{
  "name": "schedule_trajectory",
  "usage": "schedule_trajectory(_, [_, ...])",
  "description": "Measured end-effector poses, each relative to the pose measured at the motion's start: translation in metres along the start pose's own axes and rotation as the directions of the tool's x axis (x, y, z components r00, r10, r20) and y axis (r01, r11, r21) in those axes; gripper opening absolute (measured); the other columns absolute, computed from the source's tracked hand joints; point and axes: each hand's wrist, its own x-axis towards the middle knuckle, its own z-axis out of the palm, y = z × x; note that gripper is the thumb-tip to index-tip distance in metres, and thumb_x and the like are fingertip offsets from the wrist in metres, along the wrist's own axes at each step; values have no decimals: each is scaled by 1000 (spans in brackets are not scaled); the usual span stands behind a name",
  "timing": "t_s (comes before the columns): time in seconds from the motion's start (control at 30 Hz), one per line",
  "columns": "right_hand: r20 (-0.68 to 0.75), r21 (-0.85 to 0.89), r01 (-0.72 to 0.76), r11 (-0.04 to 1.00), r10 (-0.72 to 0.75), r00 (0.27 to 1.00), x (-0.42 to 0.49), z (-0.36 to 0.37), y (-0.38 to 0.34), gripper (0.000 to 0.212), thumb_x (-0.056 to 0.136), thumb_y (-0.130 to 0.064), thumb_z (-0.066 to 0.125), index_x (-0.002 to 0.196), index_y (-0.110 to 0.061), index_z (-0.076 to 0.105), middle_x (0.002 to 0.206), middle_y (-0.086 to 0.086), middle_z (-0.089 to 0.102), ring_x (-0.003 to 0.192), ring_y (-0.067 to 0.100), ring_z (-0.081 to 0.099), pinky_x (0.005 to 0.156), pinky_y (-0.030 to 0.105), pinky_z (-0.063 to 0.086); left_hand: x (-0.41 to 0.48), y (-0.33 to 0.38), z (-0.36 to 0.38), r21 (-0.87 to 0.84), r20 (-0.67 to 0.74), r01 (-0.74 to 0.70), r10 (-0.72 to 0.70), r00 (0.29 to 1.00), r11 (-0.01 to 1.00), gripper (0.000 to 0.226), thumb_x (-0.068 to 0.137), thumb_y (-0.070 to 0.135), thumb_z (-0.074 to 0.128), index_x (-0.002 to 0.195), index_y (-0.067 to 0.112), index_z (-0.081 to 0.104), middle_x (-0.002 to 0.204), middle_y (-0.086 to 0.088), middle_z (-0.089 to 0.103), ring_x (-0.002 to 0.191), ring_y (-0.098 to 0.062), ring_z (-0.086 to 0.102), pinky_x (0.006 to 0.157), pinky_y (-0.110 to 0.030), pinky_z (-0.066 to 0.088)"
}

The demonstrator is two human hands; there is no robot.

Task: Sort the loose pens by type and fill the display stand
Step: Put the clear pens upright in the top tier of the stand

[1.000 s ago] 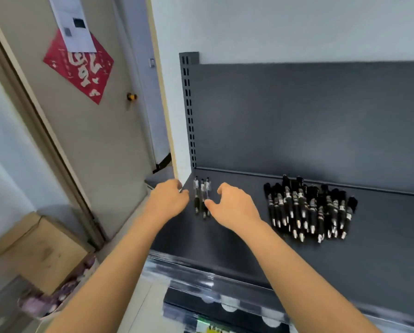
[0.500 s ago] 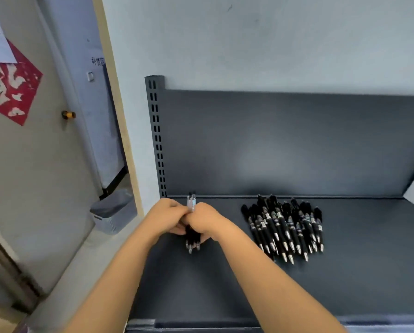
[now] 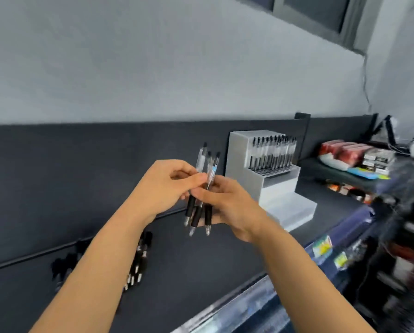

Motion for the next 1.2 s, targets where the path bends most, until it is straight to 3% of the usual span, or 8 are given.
schedule_trajectory(0.13, [-282,42,37,998,-24,959,-4,-115,11,25,92,-16,62,105,4,54,75,9,67,62,23,68,53,33,56,65,24,99,-121,-79,-92,83,993,988,7,87,23,70,86,17,73,70,-2,70,58,-9,61,67,-30,56])
schedule_trajectory(0.3, [-522,-189,70,980,-160,838,7,-243,26,16,99,-23,50,95,-9,45,69,9,54,45,23,56,46,47,55,144,36,183,-85,-308,-209,174,935,974,9,85,21,73,78,26,70,70,3,72,62,-14,71,77,-37,59])
schedule_trajectory(0.4, [-569,-258,68,964,-208,796,16,-286,32,15,102,-27,40,92,-18,44,62,4,44,36,9,38,38,29,43,177,26,212,4,-361,-202,190,913,979,3,85,20,73,83,21,71,72,5,72,63,-10,71,76,-35,60])
schedule_trajectory(0.57, [-538,-149,80,986,-149,830,35,-314,51,15,103,-26,35,94,-19,44,70,3,42,50,12,29,43,26,27,203,1,234,216,-296,-75,138,945,974,11,86,21,71,88,10,73,73,4,71,64,-6,69,74,-29,59])
schedule_trajectory(0.77, [-446,-155,139,978,-195,873,53,-317,62,11,101,-13,40,107,-19,47,82,4,57,59,12,51,51,14,43,205,-12,244,482,-167,-33,128,977,876,20,87,28,69,84,9,67,76,-1,69,64,-7,61,69,-21,51])
schedule_trajectory(0.93, [-452,23,202,979,-170,876,64,-308,63,15,98,-11,47,107,-19,57,92,-2,70,68,2,63,59,12,48,213,-16,243,520,-162,71,17,987,851,32,88,31,69,77,1,66,71,-15,70,69,-28,65,53,-6,40])
schedule_trajectory(1.13, [-423,212,187,959,-82,903,71,-299,62,14,96,-7,52,108,-5,59,93,5,74,79,18,70,75,30,59,209,-4,235,713,-100,22,70,993,701,55,90,53,55,60,7,60,51,-8,53,44,-14,40,49,-21,40])
schedule_trajectory(1.2, [-389,261,176,949,-63,919,70,-296,61,15,95,-7,54,109,-3,59,93,8,74,79,20,70,76,33,60,196,6,233,634,-104,-65,168,980,771,58,91,58,47,57,11,55,50,-2,51,45,-15,44,53,-26,43])
